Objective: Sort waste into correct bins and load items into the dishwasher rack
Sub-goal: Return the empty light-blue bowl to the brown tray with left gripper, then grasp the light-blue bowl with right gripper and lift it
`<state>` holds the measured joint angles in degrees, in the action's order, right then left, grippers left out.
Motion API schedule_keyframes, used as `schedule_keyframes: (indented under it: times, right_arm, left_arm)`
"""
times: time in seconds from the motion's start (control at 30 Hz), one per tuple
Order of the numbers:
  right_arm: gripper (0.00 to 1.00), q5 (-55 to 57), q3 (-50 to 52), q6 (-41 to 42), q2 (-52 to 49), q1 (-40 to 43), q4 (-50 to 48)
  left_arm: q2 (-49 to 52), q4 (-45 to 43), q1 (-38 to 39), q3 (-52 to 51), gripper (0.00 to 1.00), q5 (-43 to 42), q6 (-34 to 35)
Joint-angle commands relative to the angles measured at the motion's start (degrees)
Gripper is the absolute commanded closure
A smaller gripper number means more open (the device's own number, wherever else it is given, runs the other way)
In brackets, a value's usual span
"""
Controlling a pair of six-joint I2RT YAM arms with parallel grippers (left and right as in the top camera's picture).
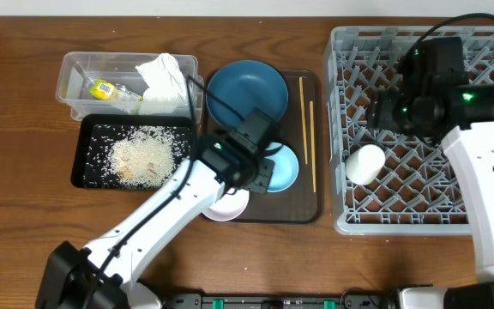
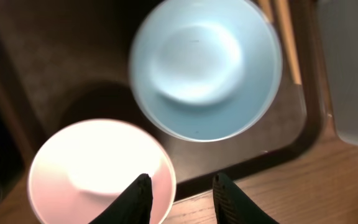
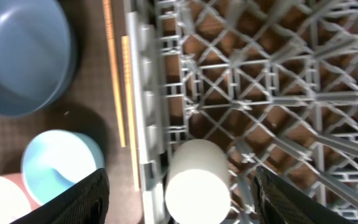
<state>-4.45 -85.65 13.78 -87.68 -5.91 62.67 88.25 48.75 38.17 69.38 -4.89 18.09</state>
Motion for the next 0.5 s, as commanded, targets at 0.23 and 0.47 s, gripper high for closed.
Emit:
schedule_keyframes:
  times: [0.23, 0.47]
  right_arm:
    - [0.28, -0.72, -0.48, -0.74, 0.87, -2.67, -0.52]
    - [0.29, -3.37, -0.09, -0.55, -0.37, -4.11, -0.94]
  left_arm:
    - [1.29, 1.75, -0.57, -3.28, 0.64, 2.64, 9.14]
    - [1.22, -2.05, -2.36, -3.26, 0.57, 4.09, 9.42]
